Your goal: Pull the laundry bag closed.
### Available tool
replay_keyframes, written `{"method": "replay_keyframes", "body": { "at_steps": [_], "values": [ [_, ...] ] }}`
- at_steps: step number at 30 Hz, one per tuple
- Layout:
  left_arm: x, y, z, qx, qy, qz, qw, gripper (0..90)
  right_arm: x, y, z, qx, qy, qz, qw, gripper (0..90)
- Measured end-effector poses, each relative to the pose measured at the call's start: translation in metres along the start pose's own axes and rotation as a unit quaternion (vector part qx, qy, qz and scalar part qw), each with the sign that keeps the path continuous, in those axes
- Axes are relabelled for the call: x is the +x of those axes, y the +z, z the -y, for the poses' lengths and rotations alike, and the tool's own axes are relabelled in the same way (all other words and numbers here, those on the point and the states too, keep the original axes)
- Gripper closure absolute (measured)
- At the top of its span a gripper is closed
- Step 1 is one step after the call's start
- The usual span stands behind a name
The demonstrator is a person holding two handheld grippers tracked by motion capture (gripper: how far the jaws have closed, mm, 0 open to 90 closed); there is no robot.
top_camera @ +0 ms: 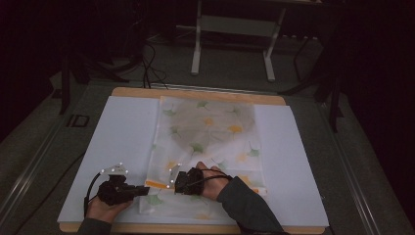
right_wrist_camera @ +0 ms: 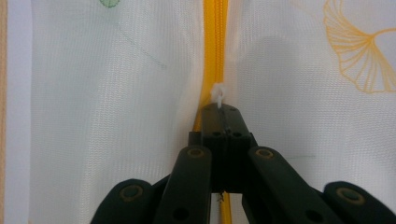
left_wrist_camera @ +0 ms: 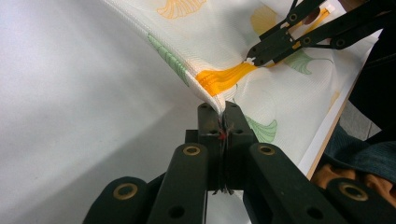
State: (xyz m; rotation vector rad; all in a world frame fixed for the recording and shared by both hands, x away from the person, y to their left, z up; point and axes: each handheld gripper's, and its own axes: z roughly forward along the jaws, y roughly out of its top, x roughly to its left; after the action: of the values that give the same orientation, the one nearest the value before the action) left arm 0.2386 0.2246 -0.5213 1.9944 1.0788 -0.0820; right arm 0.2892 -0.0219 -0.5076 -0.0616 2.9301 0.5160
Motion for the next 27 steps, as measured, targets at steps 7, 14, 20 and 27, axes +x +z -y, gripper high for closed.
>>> {"method": "replay_keyframes", "body": {
  "at_steps": [7,14,20,27],
  "values": [
    [0.000,-0.001,0.000,0.000,0.001,-0.001,1.0000,88.9,0.001,-0.002,0.005,0.000,0.003,0.003,1.0000,90.0],
    [0.000,-0.001,0.000,0.000,0.001,-0.001,1.0000,88.9,0.002,-0.006,0.012,0.005,0.005,0.006,1.0000,90.0],
    [0.000,-0.001,0.000,0.000,0.000,-0.001,1.0000,88.9,0.002,-0.007,0.016,0.009,0.004,0.011,0.9999,90.0],
    [0.000,-0.001,0.000,0.000,0.001,0.000,1.0000,88.9,0.002,-0.009,0.019,0.006,0.007,0.010,0.9999,90.0]
  ]
}}
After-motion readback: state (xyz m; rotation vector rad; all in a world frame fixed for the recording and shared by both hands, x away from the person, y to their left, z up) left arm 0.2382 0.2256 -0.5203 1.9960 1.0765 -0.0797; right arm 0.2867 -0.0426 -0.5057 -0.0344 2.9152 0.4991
